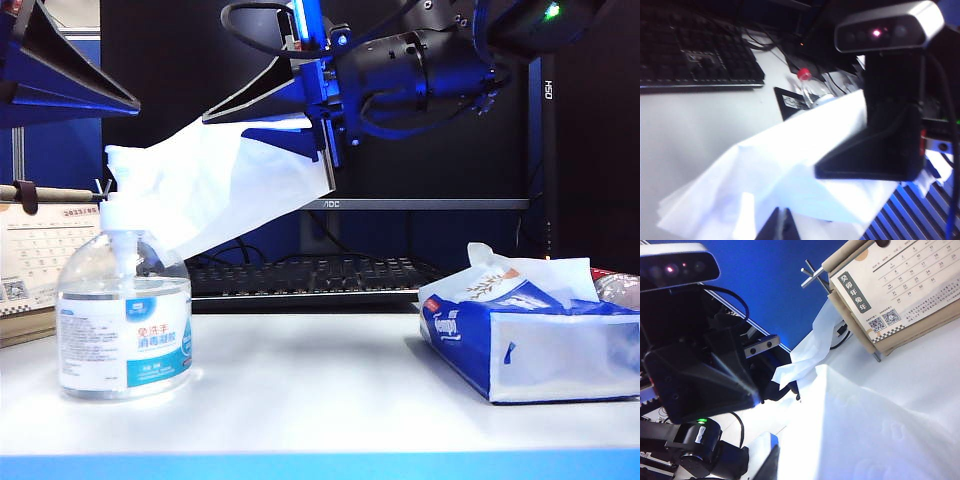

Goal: Pull out a tissue from the tissue dispenser, then press the switch of the alcohol sanitizer bottle to drop some sanitizer on the paper tissue, and finally place the treated tissue on the table.

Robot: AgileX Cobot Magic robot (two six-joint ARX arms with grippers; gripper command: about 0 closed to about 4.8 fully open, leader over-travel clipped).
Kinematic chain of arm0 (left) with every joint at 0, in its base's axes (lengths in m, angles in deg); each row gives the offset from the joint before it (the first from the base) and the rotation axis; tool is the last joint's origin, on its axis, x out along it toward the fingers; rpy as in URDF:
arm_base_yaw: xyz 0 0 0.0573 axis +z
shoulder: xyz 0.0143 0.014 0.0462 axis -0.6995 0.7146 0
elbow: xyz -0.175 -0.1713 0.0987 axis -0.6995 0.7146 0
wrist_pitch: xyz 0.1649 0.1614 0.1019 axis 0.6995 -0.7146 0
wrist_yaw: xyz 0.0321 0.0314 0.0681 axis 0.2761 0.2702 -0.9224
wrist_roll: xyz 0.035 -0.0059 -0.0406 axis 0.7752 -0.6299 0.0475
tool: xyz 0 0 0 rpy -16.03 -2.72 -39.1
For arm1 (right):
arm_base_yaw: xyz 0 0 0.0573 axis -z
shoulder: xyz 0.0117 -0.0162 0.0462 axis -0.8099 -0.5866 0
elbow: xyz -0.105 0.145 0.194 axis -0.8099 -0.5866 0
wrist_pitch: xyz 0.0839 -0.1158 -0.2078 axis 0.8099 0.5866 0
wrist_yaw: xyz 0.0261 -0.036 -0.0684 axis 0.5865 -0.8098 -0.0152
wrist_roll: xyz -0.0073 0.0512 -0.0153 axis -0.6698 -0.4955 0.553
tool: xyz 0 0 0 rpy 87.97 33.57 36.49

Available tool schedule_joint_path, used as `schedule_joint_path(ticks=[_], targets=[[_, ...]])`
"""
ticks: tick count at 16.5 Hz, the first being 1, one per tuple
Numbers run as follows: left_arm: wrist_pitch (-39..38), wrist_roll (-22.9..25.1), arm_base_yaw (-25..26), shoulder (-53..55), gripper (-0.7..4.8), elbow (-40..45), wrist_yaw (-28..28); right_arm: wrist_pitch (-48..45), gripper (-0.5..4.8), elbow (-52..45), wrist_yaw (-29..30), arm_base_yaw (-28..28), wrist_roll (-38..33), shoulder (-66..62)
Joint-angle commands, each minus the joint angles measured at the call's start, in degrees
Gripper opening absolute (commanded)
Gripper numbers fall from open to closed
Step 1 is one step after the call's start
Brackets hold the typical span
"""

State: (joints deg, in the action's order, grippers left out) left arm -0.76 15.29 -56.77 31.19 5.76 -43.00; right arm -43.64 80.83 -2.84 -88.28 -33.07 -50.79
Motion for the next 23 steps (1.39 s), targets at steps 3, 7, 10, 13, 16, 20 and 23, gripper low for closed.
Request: schedule_joint_path(ticks=[3, 7, 10, 13, 16, 20, 23], targets=[[2.08, 0.81, -0.07, 3.37, -0.06, -0.26, 0.63, -1.01, -0.05, 0.26, -0.04, -0.04, -0.02, 0.20], [4.26, 0.37, -1.40, 4.59, -0.06, -0.33, 1.03, -0.98, -0.05, 0.26, -0.04, -0.04, -0.02, 0.20], [3.21, 0.85, -2.10, 4.63, -0.06, -0.96, -0.28, -0.98, -0.05, 0.26, -0.02, -0.04, -0.02, 0.20], [2.71, 0.90, -2.12, 4.68, -0.06, -0.96, -0.37, -1.03, -0.05, 0.26, -0.02, -0.04, -0.04, 0.20], [1.62, 2.19, -2.12, 5.01, -0.06, -0.94, -1.49, -1.18, -0.05, 0.26, -0.02, -0.04, -0.04, 0.20], [0.26, 3.87, -2.12, 6.27, -0.06, -0.94, -1.75, -2.14, -0.05, 0.26, 0.31, -0.04, -0.46, 0.20], [-0.11, 4.74, -2.14, 8.15, -0.06, -0.94, -1.88, -2.25, -0.05, 0.26, 0.39, -0.04, -0.48, 0.20]])
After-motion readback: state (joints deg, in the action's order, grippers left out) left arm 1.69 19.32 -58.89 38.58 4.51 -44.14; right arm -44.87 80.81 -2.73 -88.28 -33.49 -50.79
